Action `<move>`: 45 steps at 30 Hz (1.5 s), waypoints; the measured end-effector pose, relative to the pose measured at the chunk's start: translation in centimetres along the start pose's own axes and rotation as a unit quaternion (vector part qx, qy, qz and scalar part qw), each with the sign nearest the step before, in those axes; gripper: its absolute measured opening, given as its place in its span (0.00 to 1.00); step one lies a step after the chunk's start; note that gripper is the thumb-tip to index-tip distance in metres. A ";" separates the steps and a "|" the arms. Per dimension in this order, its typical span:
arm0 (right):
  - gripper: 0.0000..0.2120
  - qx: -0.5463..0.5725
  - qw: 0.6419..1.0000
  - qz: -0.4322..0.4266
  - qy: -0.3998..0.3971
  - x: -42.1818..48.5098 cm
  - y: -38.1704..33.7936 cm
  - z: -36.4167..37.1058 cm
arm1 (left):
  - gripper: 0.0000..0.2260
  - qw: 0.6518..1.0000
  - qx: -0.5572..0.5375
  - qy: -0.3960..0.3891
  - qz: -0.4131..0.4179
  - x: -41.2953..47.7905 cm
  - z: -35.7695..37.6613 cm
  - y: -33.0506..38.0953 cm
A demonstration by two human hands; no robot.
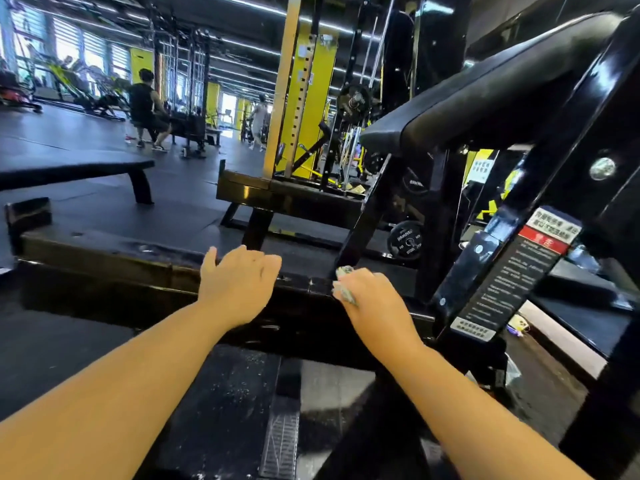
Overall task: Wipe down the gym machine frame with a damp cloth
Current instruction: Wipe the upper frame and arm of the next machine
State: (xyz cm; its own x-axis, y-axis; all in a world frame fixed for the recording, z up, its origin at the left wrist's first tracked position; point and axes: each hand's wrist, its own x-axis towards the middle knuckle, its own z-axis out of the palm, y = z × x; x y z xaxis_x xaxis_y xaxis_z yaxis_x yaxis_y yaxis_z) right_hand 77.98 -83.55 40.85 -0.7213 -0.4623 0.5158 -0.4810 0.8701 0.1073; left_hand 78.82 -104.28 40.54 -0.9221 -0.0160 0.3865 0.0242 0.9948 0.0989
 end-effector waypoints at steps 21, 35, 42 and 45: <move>0.10 0.008 0.995 -0.096 -0.002 5.3 -6.1 2.2 | 0.20 0.976 -0.108 0.052 -0.181 0.6 -0.2 -10.2; 0.09 0.014 0.993 -0.092 0.067 11.1 -20.0 4.7 | 0.29 0.843 -0.473 0.004 -0.256 -0.9 -0.8 -11.7; 0.20 0.102 0.940 -0.237 0.223 4.7 -9.4 5.1 | 0.24 0.960 -0.173 0.060 -0.211 0.7 -0.2 -11.3; 0.13 0.087 0.943 -0.202 0.250 -0.4 -2.6 4.8 | 0.23 0.986 -0.046 0.063 -0.150 -0.2 0.3 -10.9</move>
State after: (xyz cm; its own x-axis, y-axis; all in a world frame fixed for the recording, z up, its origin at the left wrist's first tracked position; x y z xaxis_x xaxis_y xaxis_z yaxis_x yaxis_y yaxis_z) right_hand 77.14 -86.49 36.24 -0.1576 -0.5735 0.8039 -0.7725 0.5787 0.2614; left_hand 78.65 -115.14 39.10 -0.8382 -0.3264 0.4368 -0.2025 0.9301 0.3064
